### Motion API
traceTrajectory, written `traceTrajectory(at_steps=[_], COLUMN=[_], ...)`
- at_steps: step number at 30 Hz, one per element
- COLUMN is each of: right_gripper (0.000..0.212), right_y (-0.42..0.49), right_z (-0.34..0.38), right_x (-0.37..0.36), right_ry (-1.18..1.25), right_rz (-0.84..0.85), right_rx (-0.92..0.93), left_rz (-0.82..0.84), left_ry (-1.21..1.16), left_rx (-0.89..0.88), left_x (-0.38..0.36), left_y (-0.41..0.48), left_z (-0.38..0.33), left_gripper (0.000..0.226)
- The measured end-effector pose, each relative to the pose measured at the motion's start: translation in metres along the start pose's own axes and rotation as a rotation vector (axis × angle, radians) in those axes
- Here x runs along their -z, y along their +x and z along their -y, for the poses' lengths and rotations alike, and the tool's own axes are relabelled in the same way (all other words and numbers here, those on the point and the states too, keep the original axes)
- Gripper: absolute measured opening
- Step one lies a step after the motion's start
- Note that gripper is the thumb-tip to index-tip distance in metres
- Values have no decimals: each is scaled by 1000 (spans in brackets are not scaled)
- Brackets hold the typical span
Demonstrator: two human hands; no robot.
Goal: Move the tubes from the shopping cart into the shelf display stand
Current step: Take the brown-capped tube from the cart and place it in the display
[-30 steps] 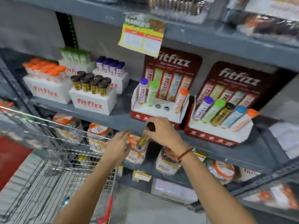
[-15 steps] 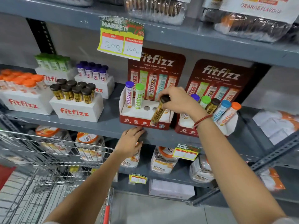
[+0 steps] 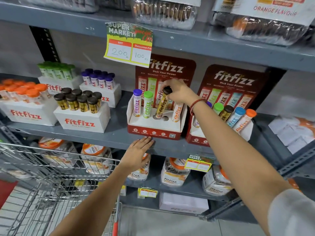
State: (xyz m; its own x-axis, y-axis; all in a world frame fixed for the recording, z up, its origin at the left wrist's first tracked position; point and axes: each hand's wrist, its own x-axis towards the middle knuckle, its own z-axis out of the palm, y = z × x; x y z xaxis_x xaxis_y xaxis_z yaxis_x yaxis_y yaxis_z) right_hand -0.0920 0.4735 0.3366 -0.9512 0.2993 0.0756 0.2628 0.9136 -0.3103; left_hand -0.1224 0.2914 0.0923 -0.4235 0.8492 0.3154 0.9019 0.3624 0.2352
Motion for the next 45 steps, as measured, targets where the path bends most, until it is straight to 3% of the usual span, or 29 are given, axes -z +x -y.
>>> traceTrajectory(at_steps=[31, 45], right_gripper=[49, 54], right_y=[18, 15], right_z=[-1, -3], right_x=[-12, -27], right_ry=[-7, 27], right_rz=[100, 116], right_rx=[89, 36], left_rz=[10, 41], left_ry=[20, 9], left_rx=[36, 25], left_x=[-1, 6], left_y=[-1, -1], left_z=[-5, -5], left_gripper=[61, 61])
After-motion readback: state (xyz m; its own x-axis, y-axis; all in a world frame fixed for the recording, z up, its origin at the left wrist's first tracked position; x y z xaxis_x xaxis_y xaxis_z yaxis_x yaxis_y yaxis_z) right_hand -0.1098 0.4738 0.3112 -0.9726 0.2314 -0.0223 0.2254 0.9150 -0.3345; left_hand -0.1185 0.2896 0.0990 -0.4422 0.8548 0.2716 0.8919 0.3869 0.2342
